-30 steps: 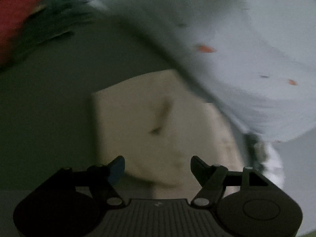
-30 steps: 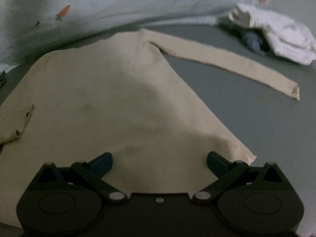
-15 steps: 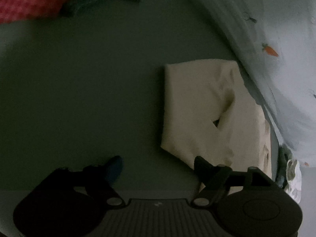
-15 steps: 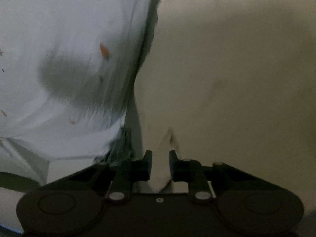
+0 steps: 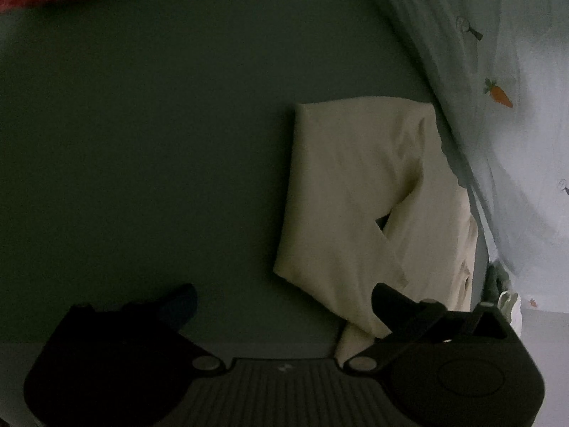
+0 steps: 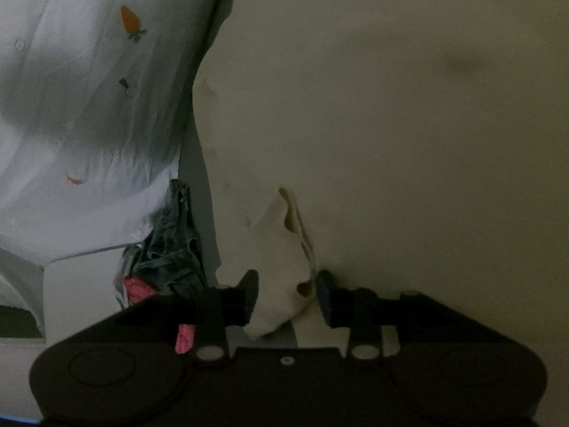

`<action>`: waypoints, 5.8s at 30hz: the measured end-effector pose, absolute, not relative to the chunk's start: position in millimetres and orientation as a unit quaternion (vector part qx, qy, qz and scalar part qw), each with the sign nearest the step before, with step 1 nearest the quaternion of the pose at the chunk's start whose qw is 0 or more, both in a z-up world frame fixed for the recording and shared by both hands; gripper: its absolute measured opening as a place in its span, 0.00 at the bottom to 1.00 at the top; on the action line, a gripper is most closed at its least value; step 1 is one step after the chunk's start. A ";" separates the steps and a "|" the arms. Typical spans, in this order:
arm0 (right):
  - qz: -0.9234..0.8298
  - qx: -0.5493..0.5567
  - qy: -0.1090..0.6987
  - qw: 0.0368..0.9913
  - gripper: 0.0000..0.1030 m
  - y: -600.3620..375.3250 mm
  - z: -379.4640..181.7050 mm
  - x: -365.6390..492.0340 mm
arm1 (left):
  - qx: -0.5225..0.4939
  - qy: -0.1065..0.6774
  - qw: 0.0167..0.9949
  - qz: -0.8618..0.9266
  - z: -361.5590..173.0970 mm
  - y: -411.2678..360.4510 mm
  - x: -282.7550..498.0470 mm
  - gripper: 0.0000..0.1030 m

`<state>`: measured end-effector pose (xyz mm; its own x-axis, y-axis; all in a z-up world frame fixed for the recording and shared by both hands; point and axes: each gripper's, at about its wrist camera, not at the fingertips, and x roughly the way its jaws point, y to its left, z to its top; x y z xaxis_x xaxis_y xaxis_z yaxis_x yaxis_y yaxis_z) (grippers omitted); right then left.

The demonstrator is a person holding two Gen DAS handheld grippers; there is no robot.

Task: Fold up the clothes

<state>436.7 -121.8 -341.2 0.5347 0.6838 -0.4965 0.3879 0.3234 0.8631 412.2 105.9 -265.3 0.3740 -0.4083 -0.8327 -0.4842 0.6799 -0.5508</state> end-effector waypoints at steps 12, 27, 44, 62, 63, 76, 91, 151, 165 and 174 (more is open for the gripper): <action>0.104 0.543 0.443 0.706 0.04 -127.8 -326.7 441.9 | -0.431 0.531 0.728 0.049 -267.6 106.7 403.0 1.00; 0.073 0.484 0.351 0.798 0.04 -296.6 -266.5 413.6 | -0.373 0.476 0.796 0.025 -227.7 -57.5 359.0 1.00; 0.101 0.467 0.462 0.747 0.18 -384.2 -324.3 438.3 | -0.360 0.495 0.781 0.128 -266.0 -137.8 356.3 1.00; 0.100 0.240 0.272 0.926 0.02 -411.5 -232.8 468.6 | -0.108 0.600 0.773 0.176 -281.6 -212.0 410.7 1.00; 0.088 0.236 0.265 0.931 0.02 -420.1 -230.9 471.2 | -0.109 0.600 0.772 0.176 -282.3 -211.6 411.6 1.00; -0.053 0.239 0.388 0.889 0.08 -470.4 -293.6 472.6 | -0.113 0.602 0.770 0.179 -290.6 -207.7 421.9 1.00; 0.025 0.326 0.367 0.871 0.24 -387.2 -271.3 397.8 | -0.119 0.583 0.799 0.083 -288.0 -198.0 412.2 1.00; 0.095 0.374 0.446 0.807 0.02 -204.9 -297.1 348.5 | -0.187 0.536 0.823 -0.030 -246.2 -53.0 341.4 1.00; 0.115 0.333 0.505 0.788 0.13 -227.6 -301.7 370.7 | -0.223 0.532 0.817 0.015 -248.4 -71.7 349.9 1.00; 0.053 0.350 0.465 0.811 0.30 -290.4 -287.7 375.7 | -0.257 0.510 0.821 0.029 -251.0 -80.0 400.8 1.00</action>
